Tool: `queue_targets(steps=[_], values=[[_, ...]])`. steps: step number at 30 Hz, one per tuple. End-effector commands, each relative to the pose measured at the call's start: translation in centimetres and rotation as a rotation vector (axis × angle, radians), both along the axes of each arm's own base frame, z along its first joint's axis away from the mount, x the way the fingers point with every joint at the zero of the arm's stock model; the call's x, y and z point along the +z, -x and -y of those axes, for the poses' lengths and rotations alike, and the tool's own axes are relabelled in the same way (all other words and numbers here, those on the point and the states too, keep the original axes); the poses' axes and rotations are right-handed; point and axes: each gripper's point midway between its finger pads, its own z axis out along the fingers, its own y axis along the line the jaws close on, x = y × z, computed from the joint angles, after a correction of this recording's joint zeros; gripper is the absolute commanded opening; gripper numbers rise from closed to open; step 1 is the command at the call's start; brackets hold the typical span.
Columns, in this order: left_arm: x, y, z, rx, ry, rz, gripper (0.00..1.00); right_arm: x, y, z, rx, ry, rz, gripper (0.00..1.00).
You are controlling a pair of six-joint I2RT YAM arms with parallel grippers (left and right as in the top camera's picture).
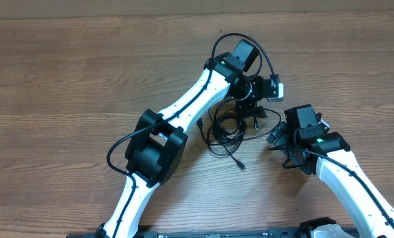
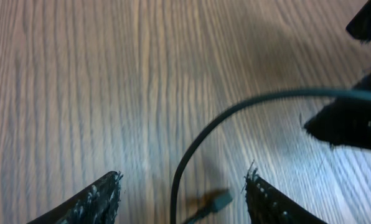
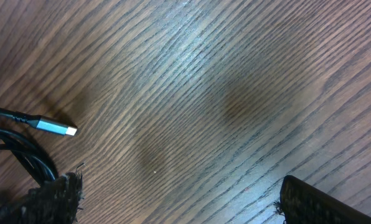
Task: Untangle cables
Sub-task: 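Lower the left gripper back onto the cable bundle, then grasp a cable loop with the left gripper and lift it up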
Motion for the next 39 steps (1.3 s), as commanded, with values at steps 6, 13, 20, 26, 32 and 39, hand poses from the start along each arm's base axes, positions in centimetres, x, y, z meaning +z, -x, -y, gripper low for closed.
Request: queue_targets(steps=[6, 13, 20, 26, 32, 39], values=[[-3.7, 1.5, 1.7, -0.041, 0.009, -0.069, 0.55, 0.3, -0.3, -0.3, 0.004, -0.017, 0.010, 1.00], [-3.8, 0.0, 1.8, 0.016, -0.001, -0.032, 0.04, 0.2, -0.3, -0.5, 0.008, -0.029, 0.006, 1.00], [-3.2, -4.0, -0.1, 0.293, -0.086, -0.034, 0.04, 0.2, -0.3, -0.5, 0.008, -0.030, 0.006, 1.00], [3.1, -10.0, -3.2, 0.689, -0.022, -0.073, 0.04, 0.2, -0.2, -0.9, 0.014, -0.052, 0.002, 1.00], [10.1, -13.2, -6.1, 0.923, 0.133, -0.160, 0.04, 0.3, -0.5, -1.3, 0.021, -0.075, 0.015, 1.00], [14.7, -13.7, -9.0, 1.041, 0.215, -0.220, 0.04, 3.0, -3.0, -8.7, 0.453, -0.366, 0.175, 1.00]])
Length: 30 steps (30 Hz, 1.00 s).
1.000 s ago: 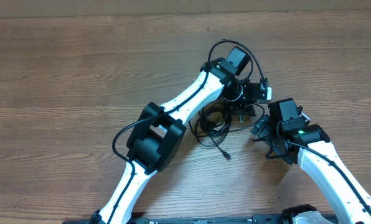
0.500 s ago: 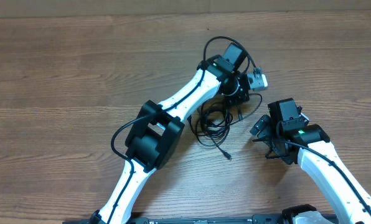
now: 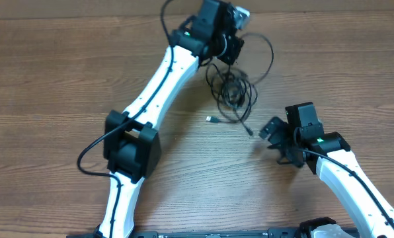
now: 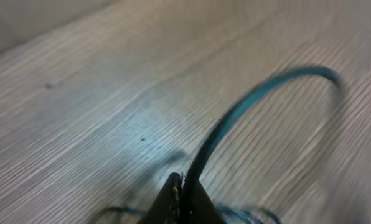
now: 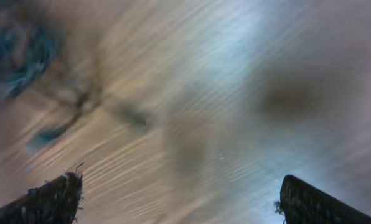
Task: Untangle cables
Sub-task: 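Grasp a cable loop with the left gripper and lift it up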
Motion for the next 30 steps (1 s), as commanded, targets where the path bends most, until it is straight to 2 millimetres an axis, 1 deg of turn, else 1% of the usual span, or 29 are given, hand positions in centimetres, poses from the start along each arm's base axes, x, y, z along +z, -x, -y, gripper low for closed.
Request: queue_targets(steps=[1, 2, 5, 7, 9, 10, 12, 13, 16, 17, 19, 20, 22, 23, 27, 28, 30], values=[[4.8, 0.5, -0.7, 0.071, 0.091, -0.007, 0.04, 2.2, -0.6, -4.8, 0.324, -0.176, 0.112, 1.00], [5.1, 0.8, -0.8, 0.072, 0.097, -0.017, 0.04, 2.9, -0.9, -5.7, 0.368, -0.214, 0.150, 1.00], [5.6, 1.8, -1.3, 0.083, 0.094, -0.050, 0.04, 4.0, -1.6, -6.7, 0.396, -0.259, 0.204, 1.00], [6.3, 2.9, -1.7, 0.084, 0.089, -0.072, 0.04, 4.7, -2.1, -7.3, 0.417, -0.290, 0.242, 1.00], [7.3, 3.7, -2.2, 0.106, 0.100, -0.094, 0.04, 5.8, -2.5, -8.3, 0.441, -0.347, 0.283, 1.00], [8.2, 4.2, -2.4, 0.118, 0.111, -0.102, 0.04, 6.5, -2.7, -8.8, 0.442, -0.384, 0.301, 1.00], [9.7, 5.0, -2.8, 0.135, 0.132, -0.105, 0.04, 7.6, -3.2, -9.4, 0.408, -0.452, 0.315, 1.00], [11.1, 5.5, -3.1, 0.151, 0.158, -0.104, 0.04, 8.1, -3.5, -9.6, 0.359, -0.498, 0.305, 1.00], [14.2, 6.7, -3.5, 0.184, 0.226, -0.101, 0.04, 8.6, -4.1, -9.7, 0.280, -0.546, 0.293, 1.00], [15.1, 7.1, -3.7, 0.201, 0.251, -0.105, 0.04, 8.5, -4.5, -9.4, 0.237, -0.543, 0.289, 1.00], [16.2, 7.6, -3.8, 0.235, 0.295, -0.132, 0.04, 8.2, -5.1, -8.6, 0.160, -0.525, 0.280, 1.00], [16.9, 8.1, -3.8, 0.254, 0.333, -0.166, 0.04, 8.0, -5.5, -8.1, 0.083, -0.527, 0.266, 1.00], [17.5, 8.7, -3.5, 0.250, 0.372, -0.202, 0.04, 8.2, -5.9, -8.1, 0.015, -0.554, 0.254, 1.00], [17.7, 9.1, -3.2, 0.236, 0.386, -0.216, 0.04, 8.4, -6.0, -8.4, 0.010, -0.566, 0.261, 1.00], [18.2, 10.2, -2.3, 0.174, 0.426, -0.268, 0.04, 10.2, -6.7, -10.5, 0.066, -0.609, 0.338, 1.00], [18.2, 10.3, -2.3, 0.183, 0.438, -0.285, 0.04, 10.3, -6.7, -11.2, 0.082, -0.606, 0.350, 1.00], [18.3, 10.2, -2.2, 0.190, 0.446, -0.290, 0.04, 9.9, -6.5, -12.0, 0.092, -0.592, 0.344, 1.00]])
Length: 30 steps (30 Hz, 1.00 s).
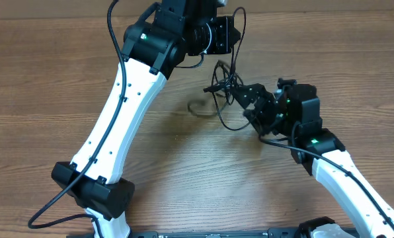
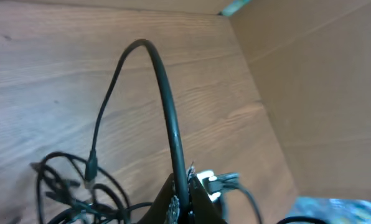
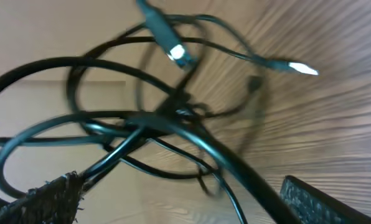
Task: Untangle cables
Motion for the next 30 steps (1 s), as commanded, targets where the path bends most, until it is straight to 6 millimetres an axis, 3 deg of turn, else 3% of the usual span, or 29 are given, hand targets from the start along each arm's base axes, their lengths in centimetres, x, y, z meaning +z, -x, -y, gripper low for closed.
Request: queue_targets(steps=[1, 4, 6, 11, 14, 19, 23, 27, 30], values=[[2.2, 0.9, 0.5, -0.014, 0.086, -0.022, 0.04, -0.9, 0.2, -1.4, -0.008, 0.022, -0.024, 1.00], [3.2, 1.3, 1.1, -0.054, 0.129, -0.012, 0.04, -2.6, 0.3, -1.9, -0.018, 0.067, -0.057, 1.00], [3.6, 2.0, 1.4, -0.087, 0.149, -0.021, 0.04, -4.4, -0.4, -1.1, -0.073, 0.124, -0.084, 1.00], [3.5, 2.2, 0.9, -0.064, 0.137, -0.032, 0.04, -6.2, -0.2, -0.1, -0.102, 0.192, -0.123, 1.00], [3.1, 0.9, -0.3, 0.042, 0.091, -0.024, 0.04, -6.4, -0.1, 0.0, -0.054, 0.244, -0.086, 1.00], [0.8, -1.4, -4.2, 0.378, 0.011, -0.120, 0.04, -7.0, 1.6, 1.2, 0.039, 0.370, -0.065, 1.00], [-0.4, -2.0, -6.7, 0.573, -0.014, -0.183, 0.04, -4.8, 2.3, 2.0, 0.033, 0.344, -0.038, 1.00], [-0.9, -1.9, -7.2, 0.649, 0.008, -0.236, 0.04, 1.4, 3.2, -0.3, 0.112, 0.158, 0.115, 1.00], [-1.0, -1.9, -7.2, 0.673, 0.030, -0.264, 0.04, 2.8, 3.1, -1.2, 0.087, 0.063, 0.103, 1.00]])
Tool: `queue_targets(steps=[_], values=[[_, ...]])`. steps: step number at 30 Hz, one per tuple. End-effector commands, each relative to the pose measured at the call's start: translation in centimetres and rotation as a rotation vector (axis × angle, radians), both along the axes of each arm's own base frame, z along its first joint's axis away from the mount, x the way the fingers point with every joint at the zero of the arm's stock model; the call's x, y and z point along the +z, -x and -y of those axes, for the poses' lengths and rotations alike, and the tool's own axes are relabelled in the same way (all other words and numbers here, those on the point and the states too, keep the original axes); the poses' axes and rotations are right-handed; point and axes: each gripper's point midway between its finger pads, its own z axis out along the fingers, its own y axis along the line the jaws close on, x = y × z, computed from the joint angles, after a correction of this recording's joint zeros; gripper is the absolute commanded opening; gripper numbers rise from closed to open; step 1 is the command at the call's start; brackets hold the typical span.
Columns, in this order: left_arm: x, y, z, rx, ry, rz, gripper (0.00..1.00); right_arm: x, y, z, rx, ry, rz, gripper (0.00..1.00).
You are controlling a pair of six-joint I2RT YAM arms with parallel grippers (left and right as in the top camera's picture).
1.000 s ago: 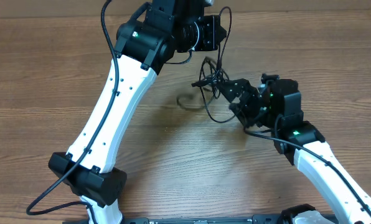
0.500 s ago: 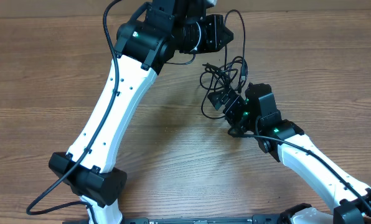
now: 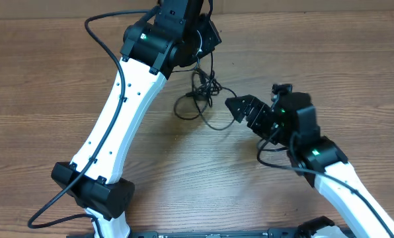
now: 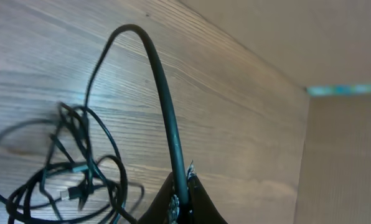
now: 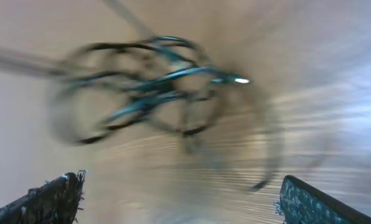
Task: Untangle cables
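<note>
A tangle of thin black cables (image 3: 200,99) hangs and lies near the table's far middle. My left gripper (image 3: 207,36) is raised above it, shut on one black cable (image 4: 164,106) that arches up from the bundle (image 4: 67,165) below. My right gripper (image 3: 240,109) stands open just right of the tangle, fingers pointing at it, nothing between them. In the right wrist view the bundle (image 5: 154,87) is blurred, ahead of the open fingertips (image 5: 58,196).
The wooden table (image 3: 51,86) runs all around. A cardboard wall (image 4: 341,155) stands along the table's far edge, close behind my left gripper. My left arm (image 3: 127,106) crosses the table's left half.
My right gripper has drawn back to the right, out of the tangle, still open. The bundle has sunk and shifted left, part of it now on the table. My left gripper still holds its cable.
First both grippers were open, low at the cable pile in the table's middle. Then my left gripper was shut on one cable nearer the far edge, the pile dragged along. Then the bundle hung high with my right gripper in it. Now the right gripper stands apart from it.
</note>
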Motion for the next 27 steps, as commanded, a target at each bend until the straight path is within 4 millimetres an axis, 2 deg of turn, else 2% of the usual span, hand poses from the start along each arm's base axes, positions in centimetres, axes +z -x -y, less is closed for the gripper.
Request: queue_targets(steps=[1, 5, 7, 11, 17, 22, 27], values=[[2.7, 0.3, -1.2, 0.116, 0.068, 0.026, 0.04, 1.5, 0.5, -1.6, 0.020, -0.117, -0.038, 1.00], [2.6, 0.8, -0.4, 0.153, 0.139, -0.029, 0.04, 0.6, -0.3, -3.1, -0.023, -0.207, -0.128, 1.00], [2.3, 1.2, -0.2, 0.147, 0.133, -0.046, 0.04, -0.2, -1.5, -4.1, -0.026, -0.235, -0.135, 0.99], [1.9, 1.7, -0.1, 0.140, 0.124, -0.068, 0.04, -1.8, -3.1, -4.3, -0.060, -0.227, -0.137, 0.87], [2.0, 2.3, 0.6, 0.101, 0.151, -0.093, 0.04, -4.7, -5.0, -1.6, -0.241, -0.113, -0.142, 0.72], [2.0, 3.1, 1.6, 0.054, 0.186, -0.126, 0.04, -5.1, -5.8, 0.0, -0.330, -0.065, -0.118, 0.63], [1.9, 4.0, 2.4, 0.016, 0.202, -0.158, 0.04, -5.5, -6.1, 1.3, -0.398, -0.023, -0.108, 0.62]])
